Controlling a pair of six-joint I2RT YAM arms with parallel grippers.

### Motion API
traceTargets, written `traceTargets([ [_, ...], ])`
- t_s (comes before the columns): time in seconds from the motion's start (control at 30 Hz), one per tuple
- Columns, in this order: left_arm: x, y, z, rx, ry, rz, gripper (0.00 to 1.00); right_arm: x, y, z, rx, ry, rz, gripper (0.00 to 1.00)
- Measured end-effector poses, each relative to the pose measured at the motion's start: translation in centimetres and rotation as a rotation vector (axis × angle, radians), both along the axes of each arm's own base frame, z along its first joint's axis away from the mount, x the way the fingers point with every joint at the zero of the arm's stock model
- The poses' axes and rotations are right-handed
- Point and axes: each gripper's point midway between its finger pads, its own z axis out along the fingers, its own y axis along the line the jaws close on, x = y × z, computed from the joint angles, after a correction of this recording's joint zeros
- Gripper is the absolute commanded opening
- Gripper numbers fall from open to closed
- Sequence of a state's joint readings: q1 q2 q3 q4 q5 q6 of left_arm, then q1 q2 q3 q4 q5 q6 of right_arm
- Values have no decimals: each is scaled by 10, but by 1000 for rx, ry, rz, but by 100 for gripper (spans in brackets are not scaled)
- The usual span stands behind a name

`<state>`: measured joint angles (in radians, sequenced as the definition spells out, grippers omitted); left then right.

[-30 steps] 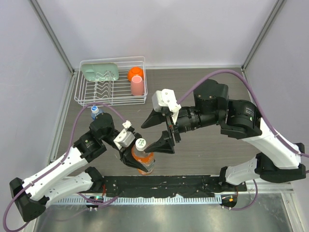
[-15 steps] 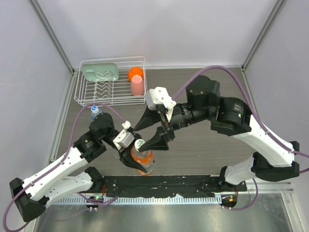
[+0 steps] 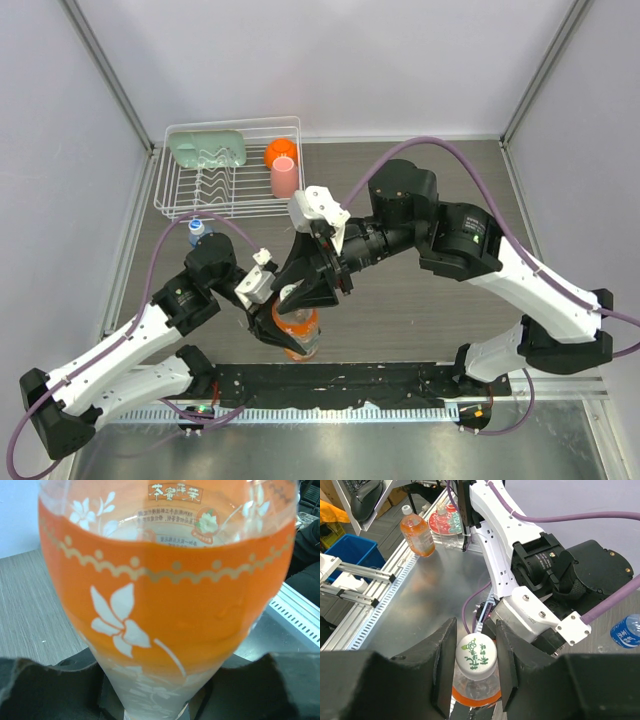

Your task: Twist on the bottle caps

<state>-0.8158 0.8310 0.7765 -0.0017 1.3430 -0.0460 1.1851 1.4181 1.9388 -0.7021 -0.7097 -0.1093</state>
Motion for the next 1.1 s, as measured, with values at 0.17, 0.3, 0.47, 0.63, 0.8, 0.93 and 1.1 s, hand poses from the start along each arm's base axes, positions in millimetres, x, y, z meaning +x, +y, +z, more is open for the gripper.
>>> traceTargets([
  [0.17,3,-2,0,2,1,20,23,3,-2,0,9,5,-9,34],
  [0.3,5,-3,0,2,0,36,23,4,-4,0,18,5,-15,34],
  [0.47,8,-5,0,2,0,54,23,6,-6,0,27,4,-29,23],
  [0.63,14,-8,2,-6,-8,95,24,12,-5,1,29,13,-61,20],
  [0.8,27,-14,5,-14,-13,181,26,23,-5,2,29,12,-132,15],
  [0.93,43,-19,5,-18,-18,273,27,38,-6,1,26,7,-227,12],
  [1.1,64,-24,2,-8,-15,393,28,59,-9,-4,21,0,-357,9],
])
